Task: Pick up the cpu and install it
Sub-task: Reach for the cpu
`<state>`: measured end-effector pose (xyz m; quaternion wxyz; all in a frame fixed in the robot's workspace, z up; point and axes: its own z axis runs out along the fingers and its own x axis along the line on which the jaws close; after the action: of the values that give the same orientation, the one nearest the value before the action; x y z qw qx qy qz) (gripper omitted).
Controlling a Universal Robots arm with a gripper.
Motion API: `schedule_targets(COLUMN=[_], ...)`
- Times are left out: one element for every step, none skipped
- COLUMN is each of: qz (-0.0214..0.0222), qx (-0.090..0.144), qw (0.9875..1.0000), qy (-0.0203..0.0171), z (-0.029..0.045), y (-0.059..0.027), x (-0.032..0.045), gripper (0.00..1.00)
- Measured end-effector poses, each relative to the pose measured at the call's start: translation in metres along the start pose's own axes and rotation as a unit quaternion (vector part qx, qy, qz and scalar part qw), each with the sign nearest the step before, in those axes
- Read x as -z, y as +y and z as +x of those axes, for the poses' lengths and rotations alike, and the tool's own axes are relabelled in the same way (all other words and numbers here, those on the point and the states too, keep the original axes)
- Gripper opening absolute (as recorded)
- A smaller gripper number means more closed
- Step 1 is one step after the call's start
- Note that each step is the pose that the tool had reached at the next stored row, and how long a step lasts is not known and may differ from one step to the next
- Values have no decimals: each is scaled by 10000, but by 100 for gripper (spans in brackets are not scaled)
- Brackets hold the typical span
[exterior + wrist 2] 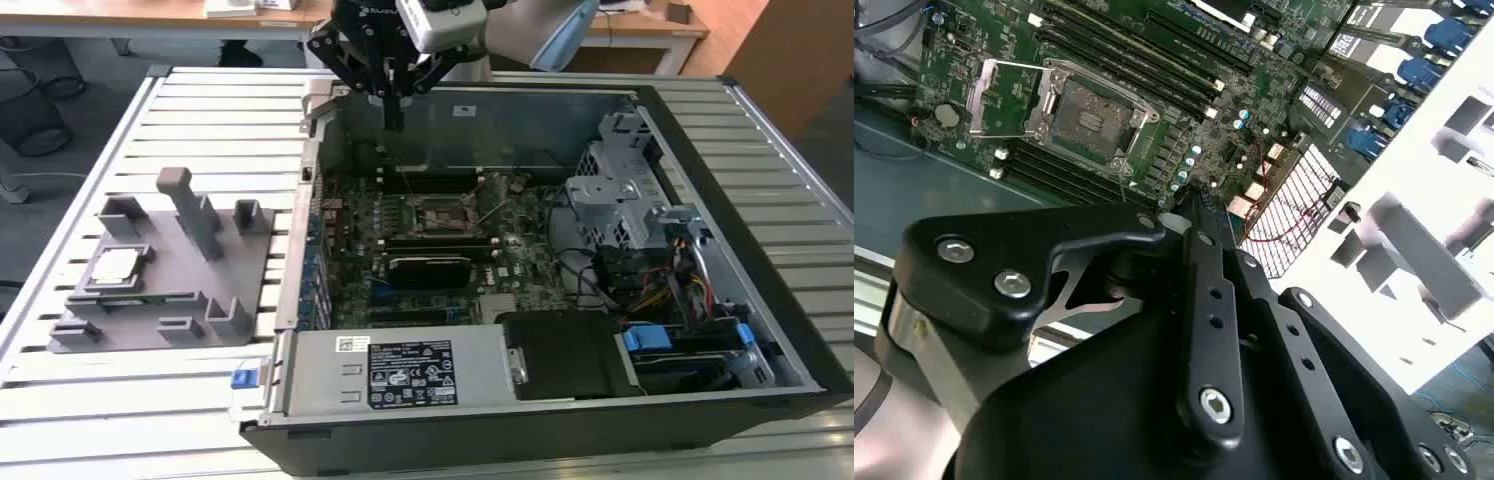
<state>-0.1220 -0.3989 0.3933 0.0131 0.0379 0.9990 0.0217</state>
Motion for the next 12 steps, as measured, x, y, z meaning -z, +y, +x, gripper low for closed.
schedule_targets(qz=[0,0,0,0,0,0,0,0,0,1,1,0], qx=[0,0,0,0,0,0,0,0,-1,-1,0,0], qw=[10000,10000,10000,10000,10000,10000,10000,10000,10000,10000,10000,10000], qy=[0,0,0,0,0,0,0,0,0,0,0,0], z=[0,0,0,0,0,0,0,0,4,12,23,39], y=[0,0,0,0,0,0,0,0,0,-1,-2,-3], x=[0,0,0,0,0,0,0,0,0,1,1,1], gripper=[11,11,11,11,11,11,11,11,11,11,11,11])
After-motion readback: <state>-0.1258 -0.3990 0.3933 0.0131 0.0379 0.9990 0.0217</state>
